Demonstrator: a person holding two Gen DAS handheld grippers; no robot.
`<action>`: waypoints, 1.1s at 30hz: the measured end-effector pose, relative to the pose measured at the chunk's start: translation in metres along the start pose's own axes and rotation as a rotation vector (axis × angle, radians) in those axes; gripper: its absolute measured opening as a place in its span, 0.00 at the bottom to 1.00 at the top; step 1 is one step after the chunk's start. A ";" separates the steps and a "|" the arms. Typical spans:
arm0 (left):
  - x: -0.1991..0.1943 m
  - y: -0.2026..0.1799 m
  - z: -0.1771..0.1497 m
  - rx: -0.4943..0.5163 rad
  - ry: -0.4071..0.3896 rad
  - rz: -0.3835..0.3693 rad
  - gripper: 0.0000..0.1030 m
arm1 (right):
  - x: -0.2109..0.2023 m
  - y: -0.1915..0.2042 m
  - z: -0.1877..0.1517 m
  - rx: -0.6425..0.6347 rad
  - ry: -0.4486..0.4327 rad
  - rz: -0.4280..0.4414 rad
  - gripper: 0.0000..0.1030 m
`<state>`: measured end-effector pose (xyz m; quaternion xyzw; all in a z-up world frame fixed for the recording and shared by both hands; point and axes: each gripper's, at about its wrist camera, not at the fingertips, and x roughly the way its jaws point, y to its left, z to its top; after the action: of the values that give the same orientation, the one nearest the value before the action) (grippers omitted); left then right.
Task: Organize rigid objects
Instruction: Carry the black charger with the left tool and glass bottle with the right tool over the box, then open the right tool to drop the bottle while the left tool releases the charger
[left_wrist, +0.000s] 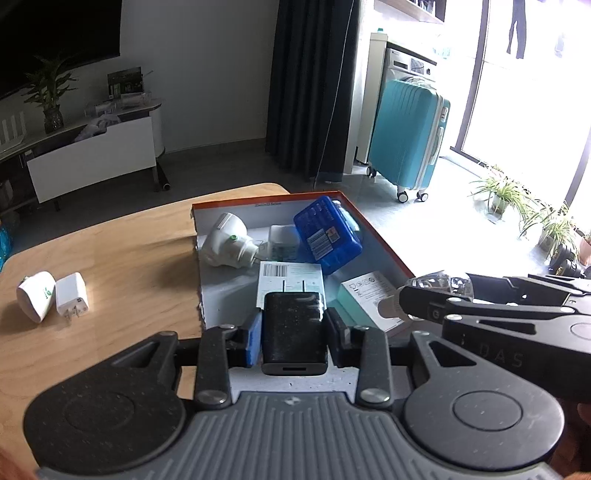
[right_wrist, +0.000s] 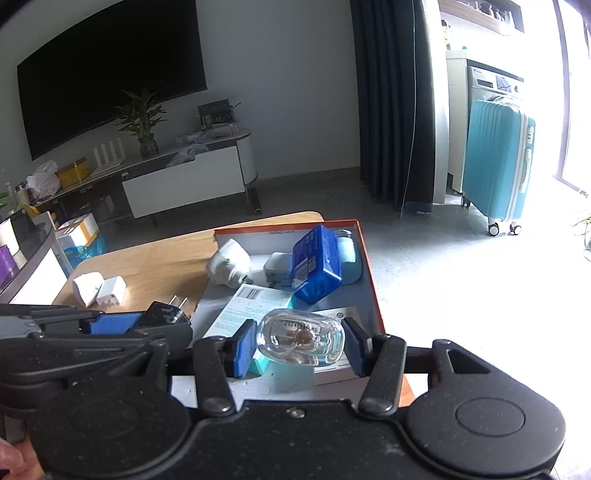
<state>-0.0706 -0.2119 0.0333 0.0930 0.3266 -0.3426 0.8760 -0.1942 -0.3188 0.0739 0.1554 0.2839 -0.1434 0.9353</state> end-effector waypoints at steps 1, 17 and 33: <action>0.002 -0.001 0.001 0.004 0.001 -0.002 0.35 | 0.001 -0.001 0.001 0.001 0.000 -0.003 0.59; 0.026 -0.008 0.011 0.020 0.027 -0.012 0.35 | 0.026 -0.015 0.016 0.005 0.004 -0.018 0.59; 0.048 -0.016 0.021 0.037 0.049 -0.051 0.35 | 0.065 -0.021 0.036 -0.008 0.038 -0.012 0.59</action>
<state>-0.0438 -0.2575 0.0203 0.1092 0.3436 -0.3682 0.8570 -0.1326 -0.3631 0.0604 0.1527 0.3033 -0.1449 0.9294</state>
